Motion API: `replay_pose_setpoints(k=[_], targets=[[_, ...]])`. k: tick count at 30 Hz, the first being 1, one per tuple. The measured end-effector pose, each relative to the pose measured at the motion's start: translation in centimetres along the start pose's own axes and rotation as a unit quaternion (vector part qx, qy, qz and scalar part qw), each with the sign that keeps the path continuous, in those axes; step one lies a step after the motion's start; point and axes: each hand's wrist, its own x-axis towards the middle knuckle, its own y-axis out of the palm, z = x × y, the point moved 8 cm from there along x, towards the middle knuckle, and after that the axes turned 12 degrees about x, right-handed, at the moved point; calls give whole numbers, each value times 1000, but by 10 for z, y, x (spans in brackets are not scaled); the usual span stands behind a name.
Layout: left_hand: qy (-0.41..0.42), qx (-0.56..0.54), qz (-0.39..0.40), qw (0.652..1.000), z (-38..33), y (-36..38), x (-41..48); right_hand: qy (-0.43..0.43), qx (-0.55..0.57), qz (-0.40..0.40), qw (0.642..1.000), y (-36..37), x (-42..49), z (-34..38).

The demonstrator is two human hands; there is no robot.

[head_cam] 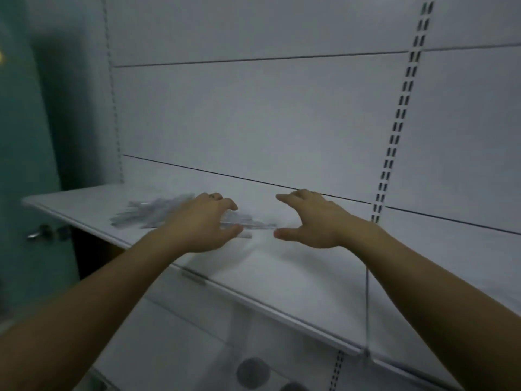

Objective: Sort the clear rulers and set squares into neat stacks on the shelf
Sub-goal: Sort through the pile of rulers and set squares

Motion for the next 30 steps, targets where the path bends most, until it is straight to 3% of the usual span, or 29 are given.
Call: replay_pose_setpoints(k=[3,9,15,21,26,30], targets=[[-57,-23,16,998,72,18,-22,-15,25,29,999,30,43,40],[-111,-66,56,990,147,61,-33,9,43,98,994,90,103,67],[-120,-51,54,990,163,99,2,30,35,109,993,121,149,53],[-175,-29,47,983,190,110,40,-14,35,94,995,124,194,53],[-230,-22,129,964,229,129,56,-60,11,86,994,118,224,58],[-223,-37,153,962,234,137,63,-96,11,88,991,117,231,61]])
